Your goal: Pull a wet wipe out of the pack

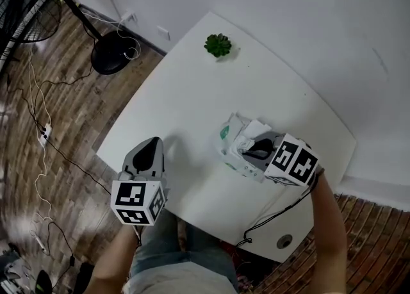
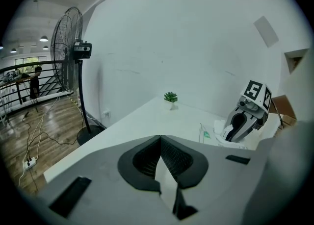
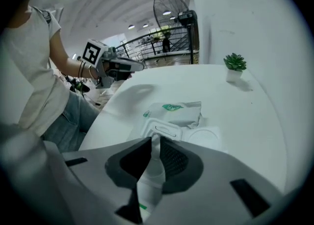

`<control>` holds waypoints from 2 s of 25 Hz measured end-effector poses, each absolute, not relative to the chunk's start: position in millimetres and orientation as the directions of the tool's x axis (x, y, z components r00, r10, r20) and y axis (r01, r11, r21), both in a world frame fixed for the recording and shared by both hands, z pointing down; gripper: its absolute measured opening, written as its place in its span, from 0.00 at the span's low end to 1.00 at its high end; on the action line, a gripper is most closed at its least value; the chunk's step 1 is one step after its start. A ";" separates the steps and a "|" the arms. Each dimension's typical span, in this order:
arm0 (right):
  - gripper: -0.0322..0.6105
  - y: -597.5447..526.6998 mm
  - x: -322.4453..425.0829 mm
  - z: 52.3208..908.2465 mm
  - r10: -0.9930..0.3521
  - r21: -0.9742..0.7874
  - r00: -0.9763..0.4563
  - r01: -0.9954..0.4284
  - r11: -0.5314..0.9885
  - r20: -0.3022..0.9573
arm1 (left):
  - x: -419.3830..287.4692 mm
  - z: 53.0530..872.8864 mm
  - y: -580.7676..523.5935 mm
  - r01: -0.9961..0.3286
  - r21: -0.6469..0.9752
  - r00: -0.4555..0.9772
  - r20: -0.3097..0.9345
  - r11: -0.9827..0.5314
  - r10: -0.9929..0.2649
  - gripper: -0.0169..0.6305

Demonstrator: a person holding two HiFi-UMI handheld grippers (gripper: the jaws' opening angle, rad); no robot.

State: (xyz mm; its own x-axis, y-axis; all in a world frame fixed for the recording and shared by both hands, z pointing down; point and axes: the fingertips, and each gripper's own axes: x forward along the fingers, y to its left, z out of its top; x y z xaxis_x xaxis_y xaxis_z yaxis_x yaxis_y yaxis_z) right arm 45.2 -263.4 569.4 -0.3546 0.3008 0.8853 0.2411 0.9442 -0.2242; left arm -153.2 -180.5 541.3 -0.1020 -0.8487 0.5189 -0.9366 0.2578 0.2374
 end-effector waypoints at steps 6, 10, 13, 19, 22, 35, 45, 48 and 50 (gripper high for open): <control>0.10 -258.1 39.9 570.6 0.309 -0.192 -0.305 0.358 0.914 0.901 | -156.2 543.7 -182.9 -0.936 0.238 -0.103 0.522 0.260 -0.847 0.04; 0.11 -256.4 40.9 575.3 0.326 -0.207 -0.250 0.407 0.890 0.912 | -157.0 547.4 -184.2 -0.934 0.244 -0.100 0.526 0.262 -0.844 0.04; 0.13 -258.3 40.0 574.1 0.337 -0.230 -0.223 0.398 0.888 0.915 | -157.3 548.8 -185.3 -0.933 0.247 -0.098 0.527 0.262 -0.844 0.04; 0.11 -257.5 40.1 577.8 0.361 -0.264 -0.195 0.394 0.880 0.912 | -160.1 552.7 -187.0 -0.929 0.254 -0.099 0.528 0.268 -0.843 0.04; 0.11 -257.3 39.9 578.9 0.371 -0.279 -0.185 0.391 0.877 0.910 | -160.7 554.9 -187.8 -0.927 0.259 -0.099 0.528 0.271 -0.843 0.04; 0.06 -256.7 38.7 582.1 0.369 -0.282 -0.194 0.366 0.887 0.909 | -161.4 555.0 -191.4 -0.926 0.268 -0.090 0.523 0.264 -0.847 0.04; 0.05 -258.1 38.5 580.0 0.326 -0.240 -0.259 0.316 0.918 0.909 | -161.4 550.5 -188.9 -0.930 0.264 -0.084 0.521 0.254 -0.849 0.04; 0.05 -259.0 39.0 576.9 0.312 -0.223 -0.281 0.306 0.926 0.908 | -157.8 548.4 -188.8 -0.933 0.265 -0.076 0.520 0.245 -0.851 0.04; 0.05 -258.9 40.0 574.6 0.301 -0.213 -0.299 0.295 0.932 0.905 | -155.4 546.3 -188.9 -0.936 0.262 -0.069 0.519 0.236 -0.852 0.04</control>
State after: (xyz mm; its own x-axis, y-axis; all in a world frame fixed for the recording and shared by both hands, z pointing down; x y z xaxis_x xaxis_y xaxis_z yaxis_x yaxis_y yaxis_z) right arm 40.0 -258.9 574.6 -0.2992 0.3013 0.9054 0.2948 0.9316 -0.2126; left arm -155.4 -188.9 546.3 -0.0693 -0.8522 0.5186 -0.9358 0.2357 0.2623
